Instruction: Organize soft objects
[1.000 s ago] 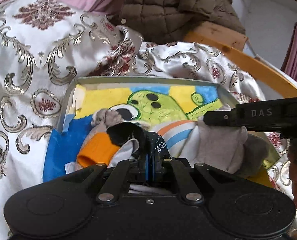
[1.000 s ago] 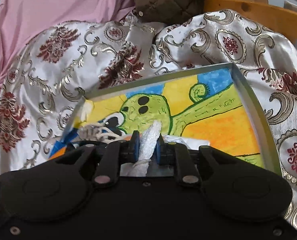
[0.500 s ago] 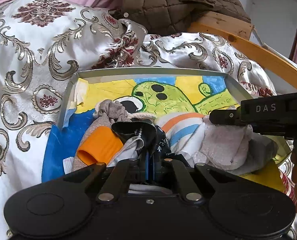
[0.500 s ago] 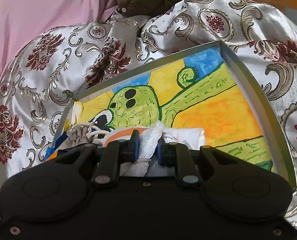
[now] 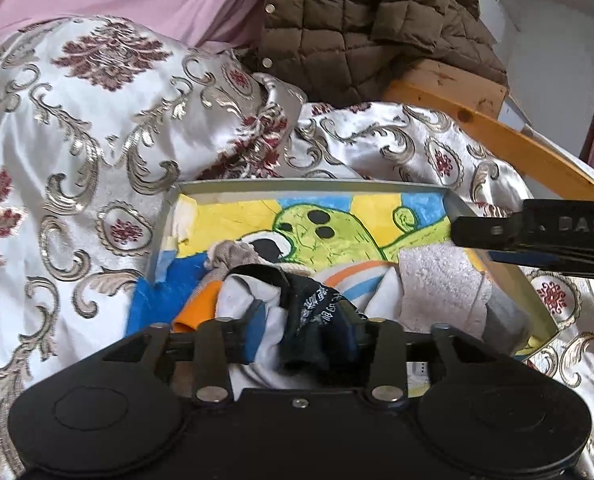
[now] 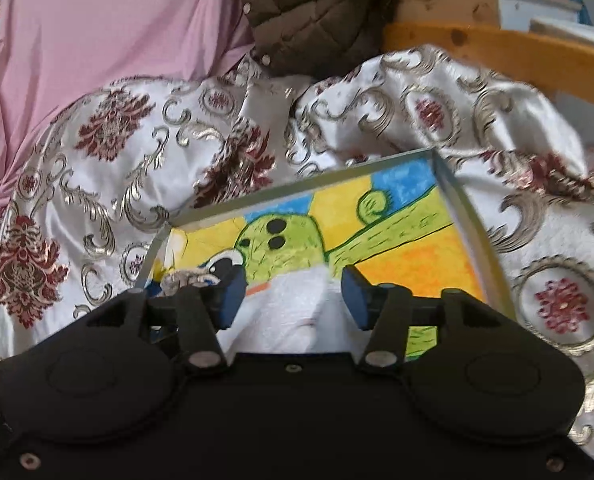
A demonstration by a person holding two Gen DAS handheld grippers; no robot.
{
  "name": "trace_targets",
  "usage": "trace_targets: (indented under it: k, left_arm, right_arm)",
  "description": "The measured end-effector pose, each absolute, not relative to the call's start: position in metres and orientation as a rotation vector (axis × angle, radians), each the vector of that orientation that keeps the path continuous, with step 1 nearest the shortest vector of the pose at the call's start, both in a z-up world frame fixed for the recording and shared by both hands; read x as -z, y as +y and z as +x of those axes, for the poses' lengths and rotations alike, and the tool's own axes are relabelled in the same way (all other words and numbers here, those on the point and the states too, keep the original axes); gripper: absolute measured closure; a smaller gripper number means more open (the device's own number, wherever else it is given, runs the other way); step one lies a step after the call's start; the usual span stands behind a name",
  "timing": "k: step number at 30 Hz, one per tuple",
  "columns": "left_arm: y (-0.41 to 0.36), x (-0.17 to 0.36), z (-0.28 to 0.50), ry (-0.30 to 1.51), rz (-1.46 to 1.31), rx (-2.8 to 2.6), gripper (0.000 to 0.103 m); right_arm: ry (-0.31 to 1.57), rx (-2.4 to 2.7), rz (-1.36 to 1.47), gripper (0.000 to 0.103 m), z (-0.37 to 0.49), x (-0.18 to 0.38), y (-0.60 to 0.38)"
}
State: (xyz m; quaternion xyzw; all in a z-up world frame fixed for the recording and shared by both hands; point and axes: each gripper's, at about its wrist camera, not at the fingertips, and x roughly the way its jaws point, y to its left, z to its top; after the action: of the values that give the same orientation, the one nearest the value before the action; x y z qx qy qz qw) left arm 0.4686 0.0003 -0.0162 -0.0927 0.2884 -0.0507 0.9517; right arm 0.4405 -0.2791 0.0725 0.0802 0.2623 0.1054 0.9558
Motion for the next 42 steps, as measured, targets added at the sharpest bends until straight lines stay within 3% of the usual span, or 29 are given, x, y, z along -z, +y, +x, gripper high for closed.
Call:
trace_targets:
  k: [13, 19, 22, 33, 42]
  left_arm:
    - [0.007, -0.040, 0.401, 0.425, -0.278, 0.037, 0.020]
    - [0.002, -0.074, 0.349, 0.331, -0.275, 0.031, 0.005]
    - [-0.002, -0.087, 0.322, 0.301, -0.274, 0.038, 0.004]
    - [-0.013, -0.111, 0.207, 0.173, -0.209, 0.045, 0.001]
    - [-0.012, -0.105, 0.150, 0.185, -0.172, 0.051, 0.001]
  right_arm:
    - [0.403, -0.238, 0.124, 0.015, 0.358, -0.138, -0.313]
    - [0.348, -0.267, 0.100, 0.005, 0.305, -0.162, -0.321]
    - [0.324, -0.282, 0.087, 0.001, 0.273, -0.171, -0.325]
    - [0.307, -0.303, 0.026, 0.001, 0.169, -0.194, -0.332]
    - [0.278, -0.297, 0.018, 0.001, 0.080, -0.199, -0.336]
